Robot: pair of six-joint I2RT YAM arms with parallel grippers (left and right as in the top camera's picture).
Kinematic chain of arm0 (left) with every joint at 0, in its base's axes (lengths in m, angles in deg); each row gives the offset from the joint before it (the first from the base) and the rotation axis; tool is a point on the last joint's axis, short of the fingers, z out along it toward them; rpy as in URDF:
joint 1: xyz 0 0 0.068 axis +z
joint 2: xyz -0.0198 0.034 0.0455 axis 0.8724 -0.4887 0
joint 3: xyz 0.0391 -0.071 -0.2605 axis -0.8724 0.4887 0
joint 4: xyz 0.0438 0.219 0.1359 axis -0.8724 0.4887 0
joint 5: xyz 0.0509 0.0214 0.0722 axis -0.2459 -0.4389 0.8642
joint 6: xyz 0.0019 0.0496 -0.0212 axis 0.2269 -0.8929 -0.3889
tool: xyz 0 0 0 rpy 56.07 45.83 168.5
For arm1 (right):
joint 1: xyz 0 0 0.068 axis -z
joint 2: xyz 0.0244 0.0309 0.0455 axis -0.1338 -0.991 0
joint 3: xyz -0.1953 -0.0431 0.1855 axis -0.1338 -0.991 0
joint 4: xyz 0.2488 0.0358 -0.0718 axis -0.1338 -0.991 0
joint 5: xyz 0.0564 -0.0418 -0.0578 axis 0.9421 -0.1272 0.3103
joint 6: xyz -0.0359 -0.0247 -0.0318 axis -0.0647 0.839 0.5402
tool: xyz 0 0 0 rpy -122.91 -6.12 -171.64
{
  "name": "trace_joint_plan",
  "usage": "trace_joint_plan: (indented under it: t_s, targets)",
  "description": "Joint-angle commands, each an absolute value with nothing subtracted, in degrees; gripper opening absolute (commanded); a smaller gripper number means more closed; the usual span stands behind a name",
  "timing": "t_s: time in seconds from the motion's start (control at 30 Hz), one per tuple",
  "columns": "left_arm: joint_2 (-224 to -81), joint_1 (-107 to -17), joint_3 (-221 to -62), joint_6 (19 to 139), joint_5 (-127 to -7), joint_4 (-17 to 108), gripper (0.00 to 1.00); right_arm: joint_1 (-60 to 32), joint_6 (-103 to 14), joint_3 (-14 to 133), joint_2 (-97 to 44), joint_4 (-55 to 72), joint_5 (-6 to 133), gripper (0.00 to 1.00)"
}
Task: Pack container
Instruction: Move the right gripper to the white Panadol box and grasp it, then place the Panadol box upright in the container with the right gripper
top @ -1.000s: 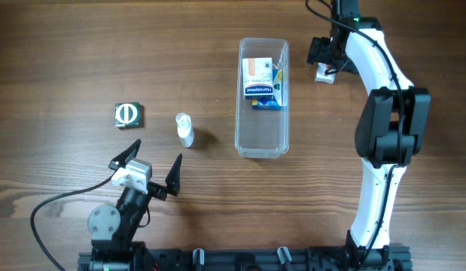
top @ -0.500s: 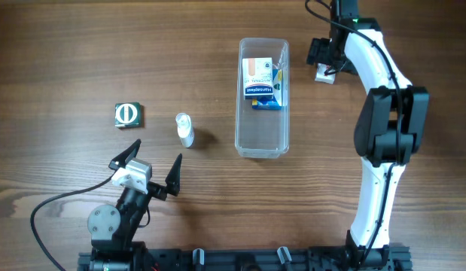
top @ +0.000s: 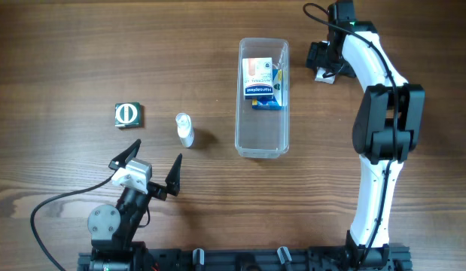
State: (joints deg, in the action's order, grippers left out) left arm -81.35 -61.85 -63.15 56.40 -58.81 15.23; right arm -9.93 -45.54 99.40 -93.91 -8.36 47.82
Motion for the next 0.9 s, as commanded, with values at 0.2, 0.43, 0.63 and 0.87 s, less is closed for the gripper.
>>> trace_joint_plan:
  t_s: [0.2,0.43,0.63,0.87]
  targets:
    - [-80.8,-61.4,-62.7,55.5,-59.1,15.2,1.0,-9.9,-45.2,99.7,-95.0,-8.3,47.7,0.66]
    - [-80.8,-61.4,-62.7,55.5,-59.1,15.2,1.0,-9.9,-45.3,99.7,-90.1,-8.6,47.7,0.51]
    - [-80.8,-61.4,-62.7,55.5,-59.1,15.2,1.0,-10.0,-45.8,99.7,-83.1,-14.6,50.0,0.51]
    - [-80.8,-61.4,-62.7,55.5,-59.1,15.2,1.0,-16.3,-46.1,99.7,-70.3,-23.9,61.7,0.52]
